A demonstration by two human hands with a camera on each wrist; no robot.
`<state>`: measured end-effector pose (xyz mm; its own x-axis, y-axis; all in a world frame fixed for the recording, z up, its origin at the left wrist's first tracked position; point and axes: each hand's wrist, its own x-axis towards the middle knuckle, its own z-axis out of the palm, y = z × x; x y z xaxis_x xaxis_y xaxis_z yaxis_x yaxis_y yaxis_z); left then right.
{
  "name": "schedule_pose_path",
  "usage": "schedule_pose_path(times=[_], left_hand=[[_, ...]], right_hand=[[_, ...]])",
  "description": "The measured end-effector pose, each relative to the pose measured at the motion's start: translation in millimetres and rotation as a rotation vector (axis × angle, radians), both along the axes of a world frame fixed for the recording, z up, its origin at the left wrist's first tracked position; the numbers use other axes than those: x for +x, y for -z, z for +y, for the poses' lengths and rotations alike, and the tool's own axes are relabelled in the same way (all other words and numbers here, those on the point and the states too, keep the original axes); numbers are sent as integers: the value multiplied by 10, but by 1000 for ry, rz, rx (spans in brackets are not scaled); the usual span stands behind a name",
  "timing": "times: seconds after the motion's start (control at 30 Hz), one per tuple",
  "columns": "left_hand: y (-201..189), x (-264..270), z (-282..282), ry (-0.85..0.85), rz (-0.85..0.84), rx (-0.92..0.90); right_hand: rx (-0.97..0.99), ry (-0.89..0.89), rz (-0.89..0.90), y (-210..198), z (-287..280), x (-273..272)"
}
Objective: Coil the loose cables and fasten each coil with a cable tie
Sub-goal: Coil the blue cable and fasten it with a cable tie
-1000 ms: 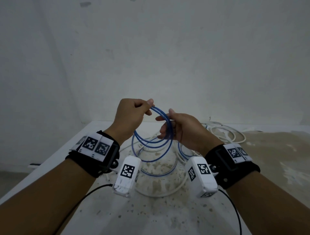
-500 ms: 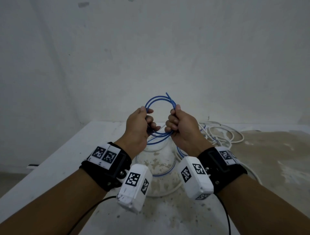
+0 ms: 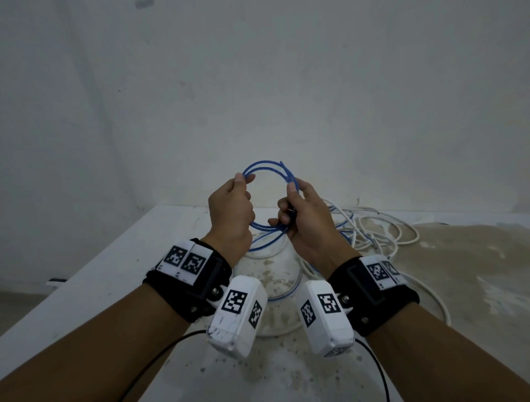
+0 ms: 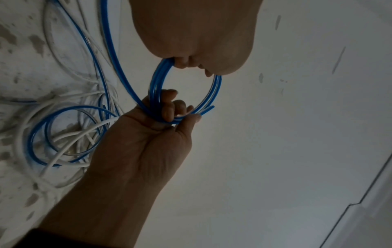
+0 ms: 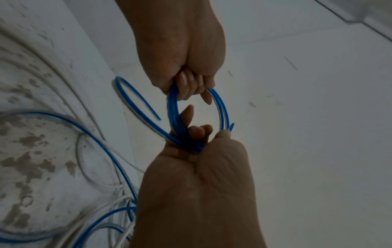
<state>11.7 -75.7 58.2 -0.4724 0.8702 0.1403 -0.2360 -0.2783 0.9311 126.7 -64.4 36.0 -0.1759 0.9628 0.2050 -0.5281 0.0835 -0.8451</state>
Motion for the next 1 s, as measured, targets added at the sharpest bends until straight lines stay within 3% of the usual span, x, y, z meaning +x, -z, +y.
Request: schedule_pose_path(times=[0.23, 0.5, 0.63, 0.7, 0.77, 0.9, 1.0], left_hand=[[6, 6, 30, -47, -40, 15], [-15, 3, 33, -75, -92, 37], [-47, -18, 50, -77, -151, 62], [-27, -8, 38, -68, -138, 61], [4, 3, 31, -60, -94, 48], [-42, 21, 0, 6, 100, -11], [-57, 26, 7, 10, 389, -56]], right_hand=[[61, 136, -198, 53, 14, -69], [27, 76, -129, 35, 27, -69], [41, 82, -203, 69, -25, -72], [35, 61, -123, 63, -12, -77], [16, 56, -23, 1, 20, -71], [8, 158, -23, -89, 92, -62], [-31, 230, 17, -96, 164, -36]])
